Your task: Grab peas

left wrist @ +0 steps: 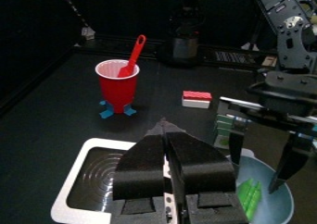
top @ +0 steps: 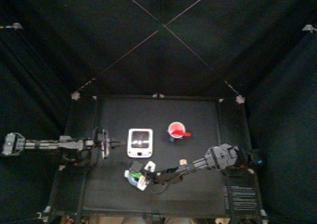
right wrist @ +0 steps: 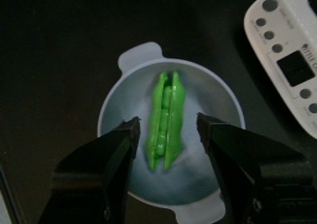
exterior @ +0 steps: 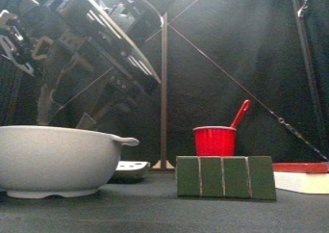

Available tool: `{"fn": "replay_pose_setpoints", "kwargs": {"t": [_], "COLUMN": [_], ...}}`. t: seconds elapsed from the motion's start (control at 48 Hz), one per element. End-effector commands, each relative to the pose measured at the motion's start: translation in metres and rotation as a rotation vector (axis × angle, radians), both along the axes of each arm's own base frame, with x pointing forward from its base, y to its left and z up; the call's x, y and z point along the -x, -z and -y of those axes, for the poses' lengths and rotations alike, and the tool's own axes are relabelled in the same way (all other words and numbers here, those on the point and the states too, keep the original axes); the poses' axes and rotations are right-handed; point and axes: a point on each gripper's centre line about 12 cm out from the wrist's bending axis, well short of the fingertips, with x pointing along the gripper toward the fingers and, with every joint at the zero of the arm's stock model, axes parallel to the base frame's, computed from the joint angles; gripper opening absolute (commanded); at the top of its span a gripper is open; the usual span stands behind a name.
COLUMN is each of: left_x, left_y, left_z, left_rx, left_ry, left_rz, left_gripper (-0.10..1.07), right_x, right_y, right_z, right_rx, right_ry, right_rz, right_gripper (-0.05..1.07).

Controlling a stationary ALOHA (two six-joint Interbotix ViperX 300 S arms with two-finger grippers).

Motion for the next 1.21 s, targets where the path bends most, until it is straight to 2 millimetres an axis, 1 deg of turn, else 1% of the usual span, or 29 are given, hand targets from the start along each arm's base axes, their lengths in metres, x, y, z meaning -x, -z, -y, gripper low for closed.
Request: {"fn": "replay_pose_setpoints", "kwargs": {"t": [0.0, 0.417, 0.646, 0.917, 1.188], "left_x": [-0.002, -0.002, -0.002, -0.002, -0.002], "left_y": [-0.005, -0.005, -0.005, -0.005, -0.005], "left_z": [-0.001, -0.001, -0.001, -0.001, -0.001], "left_rx": [-0.004, -0.004, -0.004, -0.004, -0.002], "left_ry": [-0.003, -0.003, -0.003, -0.003, -0.004], "left_rz": [0.018, 0.018, 0.018, 0.018, 0.017], "left_gripper": [0.32, 0.32, 0.32, 0.32, 0.32], "right_x": [-0.005, -0.014, -0.015, -0.016, -0.018], "right_y": [-0.018, -0.002, 0.003, 0.015, 0.014], "right_z": [0.004, 0.0, 0.0, 0.0, -0.001], "right_rx": [-0.023, -0.029, -0.03, -0.034, -0.043], "right_ry": [0.014, 0.017, 0.018, 0.024, 0.027], "right_rz": [0.038, 0.019, 0.013, -0.009, -0.003], "right_gripper": [0.87, 0.87, 0.87, 0.86, 0.85]}}
